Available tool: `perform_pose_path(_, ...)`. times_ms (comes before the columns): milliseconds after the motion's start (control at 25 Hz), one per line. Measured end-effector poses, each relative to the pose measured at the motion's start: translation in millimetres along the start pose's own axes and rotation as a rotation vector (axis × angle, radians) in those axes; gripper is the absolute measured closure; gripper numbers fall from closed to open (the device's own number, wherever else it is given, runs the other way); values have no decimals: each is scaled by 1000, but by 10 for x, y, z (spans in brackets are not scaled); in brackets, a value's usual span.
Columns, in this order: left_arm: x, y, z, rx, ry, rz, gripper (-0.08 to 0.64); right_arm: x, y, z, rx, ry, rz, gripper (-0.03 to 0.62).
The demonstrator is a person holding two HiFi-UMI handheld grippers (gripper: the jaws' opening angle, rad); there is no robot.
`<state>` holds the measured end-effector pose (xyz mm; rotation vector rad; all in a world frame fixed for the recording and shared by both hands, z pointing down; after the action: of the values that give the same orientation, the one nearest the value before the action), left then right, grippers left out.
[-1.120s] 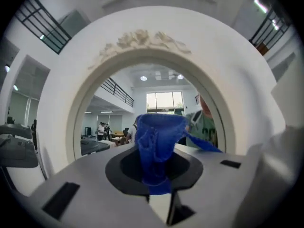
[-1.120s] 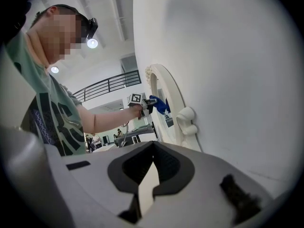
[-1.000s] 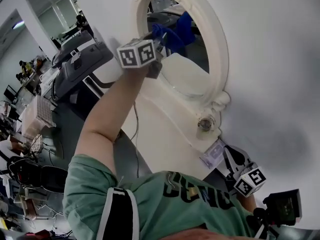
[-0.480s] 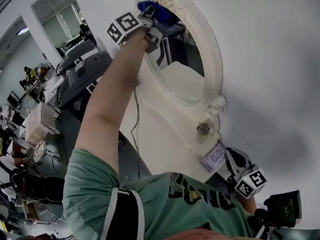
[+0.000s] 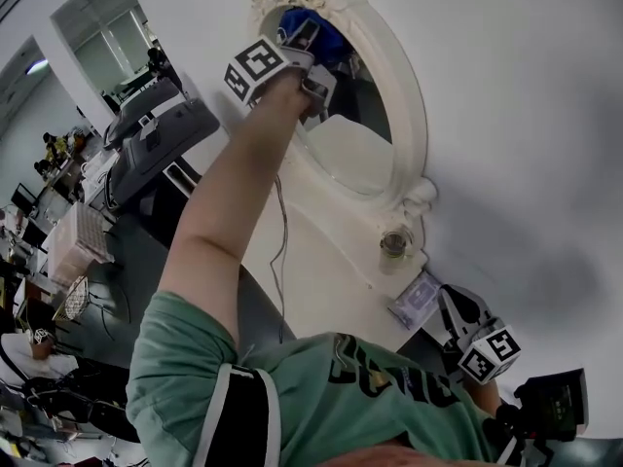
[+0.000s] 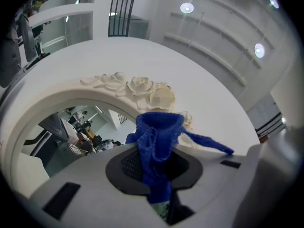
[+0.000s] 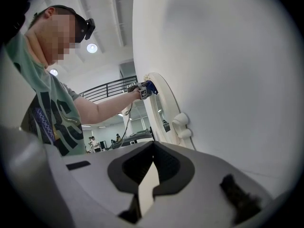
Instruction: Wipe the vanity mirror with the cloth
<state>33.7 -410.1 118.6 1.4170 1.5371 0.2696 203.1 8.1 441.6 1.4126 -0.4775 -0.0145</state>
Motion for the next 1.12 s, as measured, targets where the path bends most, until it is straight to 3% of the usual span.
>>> perform_pose_path(200, 382, 477, -159, -161, 122, 1, 482, -181, -19, -15, -20, -26, -5, 580)
perform_pose_path(360, 575, 1155, -420, -363, 173, 134, 482, -268, 24, 6, -40, -42, -8, 580)
perform_pose_path(480, 466, 1763, -681, -519, 179, 260, 482, -278, 84, 73, -61, -48, -5, 580)
perform_pose_path(760, -287, 2985, -1422, -889, 101, 481, 483, -249, 214, 119, -123, -28, 13, 580)
perform_pose_path(920, -686, 3291, -1664, -1034, 73, 590, 483, -226, 289, 164, -161, -26, 16, 580)
perform_pose_path(1120, -1366, 3556, -1963, -1226, -33, 736, 483, -209, 313, 268, -190, -31, 2, 580)
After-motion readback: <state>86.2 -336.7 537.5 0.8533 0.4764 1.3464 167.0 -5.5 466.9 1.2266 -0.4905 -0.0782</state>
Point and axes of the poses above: the fingertips, and each gripper's own axes: z forward along the fingers, x to its right, y out of its underside, the point moved 5 cm from there along -z, backward along the fingers, and after that the axes turned 7 degrees about y, right-handed, at the moved point
